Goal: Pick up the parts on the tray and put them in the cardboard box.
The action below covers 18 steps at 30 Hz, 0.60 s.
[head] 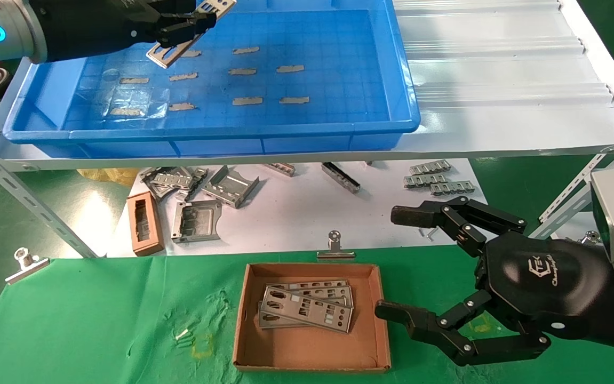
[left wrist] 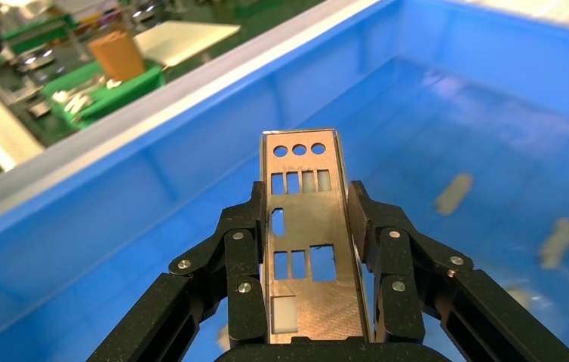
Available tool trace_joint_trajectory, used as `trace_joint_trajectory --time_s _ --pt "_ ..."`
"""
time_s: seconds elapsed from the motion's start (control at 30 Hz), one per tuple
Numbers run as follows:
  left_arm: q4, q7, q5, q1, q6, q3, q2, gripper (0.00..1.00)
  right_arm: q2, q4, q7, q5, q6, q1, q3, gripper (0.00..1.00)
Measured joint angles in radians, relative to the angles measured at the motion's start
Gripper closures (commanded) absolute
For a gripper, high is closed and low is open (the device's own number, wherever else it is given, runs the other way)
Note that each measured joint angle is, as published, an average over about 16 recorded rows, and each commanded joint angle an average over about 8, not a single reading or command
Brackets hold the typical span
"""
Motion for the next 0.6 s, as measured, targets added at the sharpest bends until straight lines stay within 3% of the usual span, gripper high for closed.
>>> trace_joint_trajectory --time_s 0.37,0.6 --pt "-0.090 0.051 -0.048 0.021 0.368 -0.003 -0.056 1.00 0.000 0.000 0.000 0.000 0.000 0.000 0.000 0.00" --pt "-0.357 0.021 -0.162 0.115 0.514 0.082 -0.125 1.00 0.000 0.000 0.000 0.000 0.000 0.000 0.000 0.00"
